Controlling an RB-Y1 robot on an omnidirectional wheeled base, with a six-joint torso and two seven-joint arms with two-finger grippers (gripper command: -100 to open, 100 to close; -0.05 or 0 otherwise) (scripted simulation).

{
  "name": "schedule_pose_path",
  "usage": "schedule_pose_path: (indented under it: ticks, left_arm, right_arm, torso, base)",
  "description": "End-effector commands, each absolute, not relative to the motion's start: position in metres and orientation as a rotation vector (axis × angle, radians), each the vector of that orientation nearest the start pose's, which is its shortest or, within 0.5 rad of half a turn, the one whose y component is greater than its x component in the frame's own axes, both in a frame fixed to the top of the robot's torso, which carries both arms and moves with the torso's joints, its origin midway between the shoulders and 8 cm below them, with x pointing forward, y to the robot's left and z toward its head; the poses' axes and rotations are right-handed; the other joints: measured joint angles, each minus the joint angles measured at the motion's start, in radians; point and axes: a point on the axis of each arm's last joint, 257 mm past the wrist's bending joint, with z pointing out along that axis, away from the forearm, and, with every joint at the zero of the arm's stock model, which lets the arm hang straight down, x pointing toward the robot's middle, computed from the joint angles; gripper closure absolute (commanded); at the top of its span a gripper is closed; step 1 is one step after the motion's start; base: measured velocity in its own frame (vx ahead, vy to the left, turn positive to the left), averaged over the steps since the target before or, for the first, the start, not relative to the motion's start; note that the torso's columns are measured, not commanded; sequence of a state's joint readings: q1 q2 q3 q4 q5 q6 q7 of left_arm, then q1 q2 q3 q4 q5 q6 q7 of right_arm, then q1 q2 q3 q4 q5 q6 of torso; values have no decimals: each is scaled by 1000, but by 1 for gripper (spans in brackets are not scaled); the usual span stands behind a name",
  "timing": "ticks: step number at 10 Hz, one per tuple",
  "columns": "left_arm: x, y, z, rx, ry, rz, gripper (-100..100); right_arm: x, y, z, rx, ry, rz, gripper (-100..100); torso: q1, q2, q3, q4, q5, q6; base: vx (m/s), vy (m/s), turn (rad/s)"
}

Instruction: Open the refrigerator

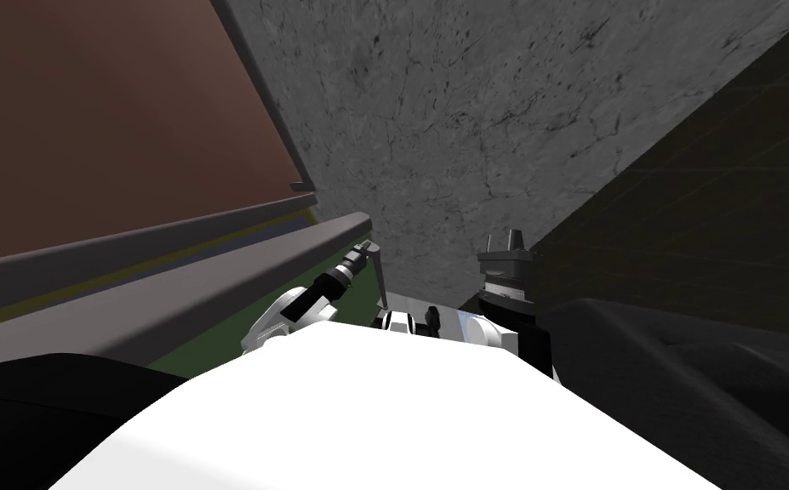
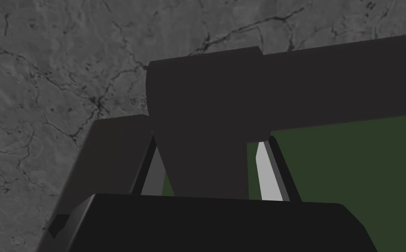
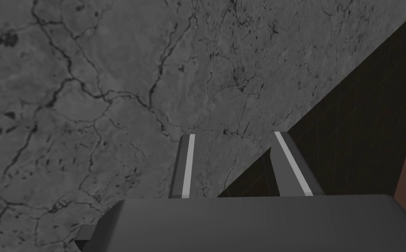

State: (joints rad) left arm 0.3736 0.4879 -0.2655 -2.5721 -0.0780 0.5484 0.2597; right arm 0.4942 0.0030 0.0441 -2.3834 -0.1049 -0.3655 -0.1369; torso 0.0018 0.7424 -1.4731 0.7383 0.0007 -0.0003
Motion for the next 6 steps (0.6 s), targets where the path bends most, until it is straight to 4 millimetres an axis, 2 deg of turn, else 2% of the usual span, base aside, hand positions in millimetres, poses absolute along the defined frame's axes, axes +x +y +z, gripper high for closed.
schedule_pose_path:
  ticks: [1,4,6]
  left_arm:
    - [389,151,-80,-920,1512,-1289,100]
    - [382,135,-79,-884,1542,-1327,100]
    - [374,120,-78,-848,1573,-1363,100]
  right_arm:
    - [346,-274,46,800,527,1544,0]
    - [346,-274,46,800,527,1544,0]
    - [346,-274,46,800,527,1544,0]
  torso:
    - [1,1,1,1,0,-3]
    - [3,1,1,2,0,-4]
    - [3,3,2,2,1,-3]
  base:
    - [-180,-92,-90]
    - [-212,-113,-106]
    - [-264,-144,-149]
